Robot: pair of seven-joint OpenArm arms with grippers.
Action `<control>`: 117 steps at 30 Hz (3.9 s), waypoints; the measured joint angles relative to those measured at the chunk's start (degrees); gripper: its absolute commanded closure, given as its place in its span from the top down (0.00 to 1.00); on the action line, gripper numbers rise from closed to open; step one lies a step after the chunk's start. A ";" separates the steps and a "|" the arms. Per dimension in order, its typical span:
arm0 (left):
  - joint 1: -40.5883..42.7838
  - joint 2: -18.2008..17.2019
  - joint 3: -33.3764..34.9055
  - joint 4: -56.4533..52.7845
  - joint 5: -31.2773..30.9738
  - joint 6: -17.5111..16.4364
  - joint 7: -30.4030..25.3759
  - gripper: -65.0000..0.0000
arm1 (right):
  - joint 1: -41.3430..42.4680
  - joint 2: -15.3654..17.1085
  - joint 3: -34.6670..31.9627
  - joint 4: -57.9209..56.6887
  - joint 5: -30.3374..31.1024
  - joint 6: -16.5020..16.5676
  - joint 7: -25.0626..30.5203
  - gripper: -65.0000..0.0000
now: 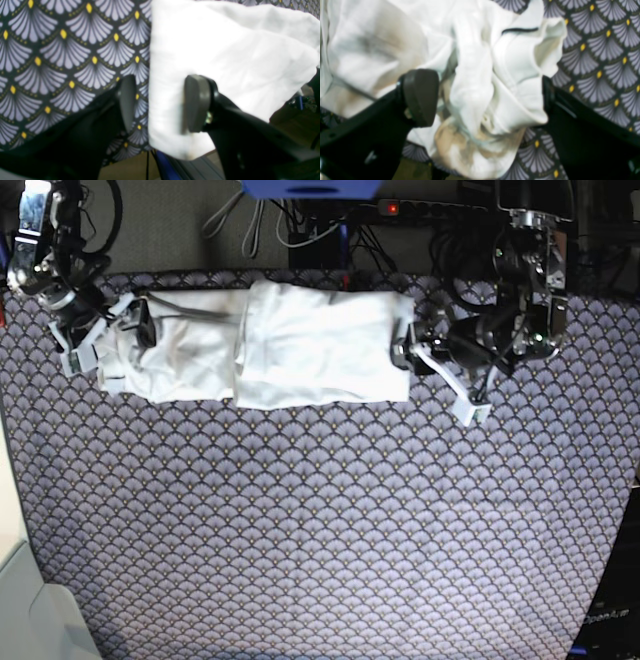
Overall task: Fold the T-shirt properly
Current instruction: 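Grasp the shirt end near the right gripper with the right gripper, then fold the grasped end over onto the middle stack with the right gripper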
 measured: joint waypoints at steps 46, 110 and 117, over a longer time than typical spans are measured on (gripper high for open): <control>-0.02 0.11 0.22 -2.97 -0.66 -0.07 -0.50 0.20 | -3.17 -3.32 -2.64 9.90 -0.68 -0.26 -0.79 0.00; -0.13 4.07 -3.45 -6.73 -0.92 0.13 -0.09 0.00 | 14.32 -11.10 -37.75 1.22 0.00 4.70 -4.92 0.00; 0.50 3.96 -8.33 -5.05 -1.27 -0.28 0.55 0.01 | 14.64 -12.92 -40.19 0.20 -0.44 4.68 -4.98 0.06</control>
